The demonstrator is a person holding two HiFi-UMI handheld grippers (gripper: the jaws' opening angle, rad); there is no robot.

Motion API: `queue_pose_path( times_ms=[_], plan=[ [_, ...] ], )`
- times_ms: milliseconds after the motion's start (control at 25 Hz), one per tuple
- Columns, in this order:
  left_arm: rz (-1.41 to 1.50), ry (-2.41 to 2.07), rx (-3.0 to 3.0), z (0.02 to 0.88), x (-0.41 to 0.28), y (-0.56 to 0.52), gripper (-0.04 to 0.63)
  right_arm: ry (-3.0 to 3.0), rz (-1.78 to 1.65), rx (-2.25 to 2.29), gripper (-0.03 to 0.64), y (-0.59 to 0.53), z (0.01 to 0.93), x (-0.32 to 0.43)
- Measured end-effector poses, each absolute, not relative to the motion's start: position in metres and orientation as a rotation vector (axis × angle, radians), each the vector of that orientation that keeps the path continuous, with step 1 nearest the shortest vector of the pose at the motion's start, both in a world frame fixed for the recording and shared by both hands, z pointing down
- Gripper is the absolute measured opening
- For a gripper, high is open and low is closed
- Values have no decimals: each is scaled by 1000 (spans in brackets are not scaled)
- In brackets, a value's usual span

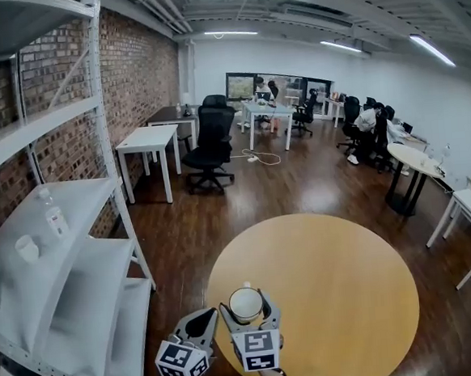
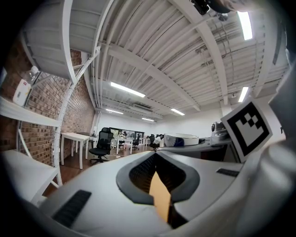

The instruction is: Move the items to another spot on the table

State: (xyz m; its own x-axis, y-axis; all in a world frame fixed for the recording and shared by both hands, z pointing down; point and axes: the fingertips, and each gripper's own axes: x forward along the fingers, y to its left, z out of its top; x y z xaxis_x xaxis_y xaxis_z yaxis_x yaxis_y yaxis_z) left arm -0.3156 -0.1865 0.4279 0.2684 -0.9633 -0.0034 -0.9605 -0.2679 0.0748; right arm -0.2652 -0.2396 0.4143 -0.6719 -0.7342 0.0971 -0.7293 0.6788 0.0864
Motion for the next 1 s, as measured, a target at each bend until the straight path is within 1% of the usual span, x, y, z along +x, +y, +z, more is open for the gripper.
queue_pose_path(
  times_ms=[280, 480, 800, 1000],
  plan=[
    [-99, -1847, 2486, 416, -307, -187, 3, -2756, -100, 1254, 402, -236, 398, -251],
    [-116, -1797, 2529, 409, -286, -190, 3, -2735, -117, 1316, 402, -237, 387, -227],
    [-118, -1676, 2627, 398, -222, -201, 3, -2677, -135, 1436, 402, -241, 377, -161],
    [-98, -1600, 2681, 396, -165, -207, 3, -2638, -135, 1503, 402, -247, 377, -103]
  ],
)
